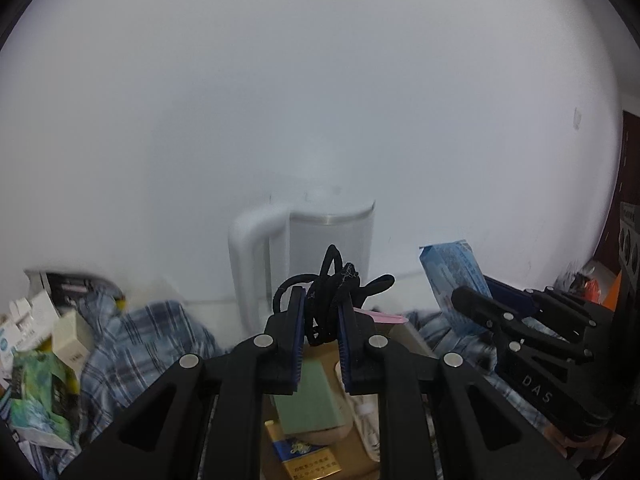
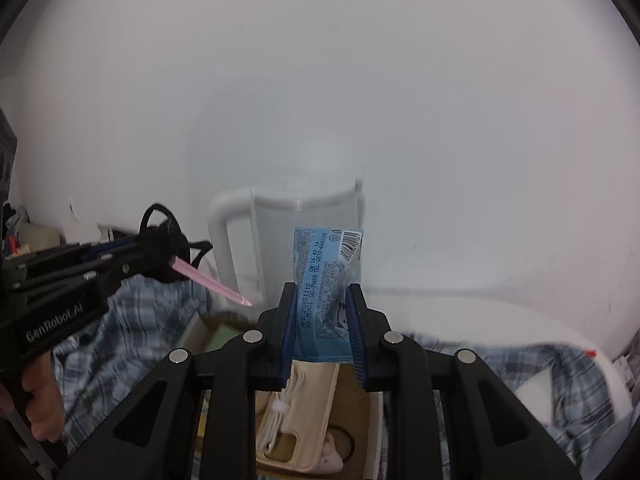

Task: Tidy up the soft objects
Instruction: 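Carry the cable in the left tool and packet in the right tool over the box, then lower the black cable into the box and open the left tool while the right tool releases the packet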

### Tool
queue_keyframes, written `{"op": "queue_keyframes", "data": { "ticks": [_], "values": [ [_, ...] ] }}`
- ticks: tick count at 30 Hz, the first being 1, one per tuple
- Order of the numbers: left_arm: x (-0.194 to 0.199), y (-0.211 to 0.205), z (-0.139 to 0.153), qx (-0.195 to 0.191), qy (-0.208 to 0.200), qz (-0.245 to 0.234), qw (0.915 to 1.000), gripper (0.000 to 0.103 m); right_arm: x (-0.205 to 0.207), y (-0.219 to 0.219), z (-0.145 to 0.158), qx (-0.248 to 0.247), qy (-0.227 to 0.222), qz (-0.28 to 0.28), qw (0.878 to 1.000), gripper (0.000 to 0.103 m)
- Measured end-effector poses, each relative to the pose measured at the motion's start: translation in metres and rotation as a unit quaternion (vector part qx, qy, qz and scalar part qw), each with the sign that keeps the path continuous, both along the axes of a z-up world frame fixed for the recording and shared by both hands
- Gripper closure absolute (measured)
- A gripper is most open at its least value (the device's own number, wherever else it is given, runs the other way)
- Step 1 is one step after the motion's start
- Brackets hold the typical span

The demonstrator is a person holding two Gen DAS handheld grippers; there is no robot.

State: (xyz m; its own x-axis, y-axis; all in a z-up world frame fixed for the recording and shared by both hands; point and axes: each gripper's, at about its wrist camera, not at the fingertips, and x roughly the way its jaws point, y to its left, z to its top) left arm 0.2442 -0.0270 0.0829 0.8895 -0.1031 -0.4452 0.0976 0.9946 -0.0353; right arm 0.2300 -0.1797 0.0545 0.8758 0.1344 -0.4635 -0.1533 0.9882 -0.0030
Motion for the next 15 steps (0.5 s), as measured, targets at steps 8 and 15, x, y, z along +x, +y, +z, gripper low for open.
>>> {"op": "queue_keyframes", "data": {
  "ticks": [8,15],
  "values": [
    [0.039,0.012,-0.067,0.016,0.089,0.011,0.9958,0.088,0.032,0.003,-0.066,0.022,0.1,0.002,0.995,0.081],
    [0.048,0.018,-0.089,0.007,0.133,0.009,0.991,0.088,0.038,0.009,-0.084,0.013,0.13,0.012,0.991,0.081]
  ]
}}
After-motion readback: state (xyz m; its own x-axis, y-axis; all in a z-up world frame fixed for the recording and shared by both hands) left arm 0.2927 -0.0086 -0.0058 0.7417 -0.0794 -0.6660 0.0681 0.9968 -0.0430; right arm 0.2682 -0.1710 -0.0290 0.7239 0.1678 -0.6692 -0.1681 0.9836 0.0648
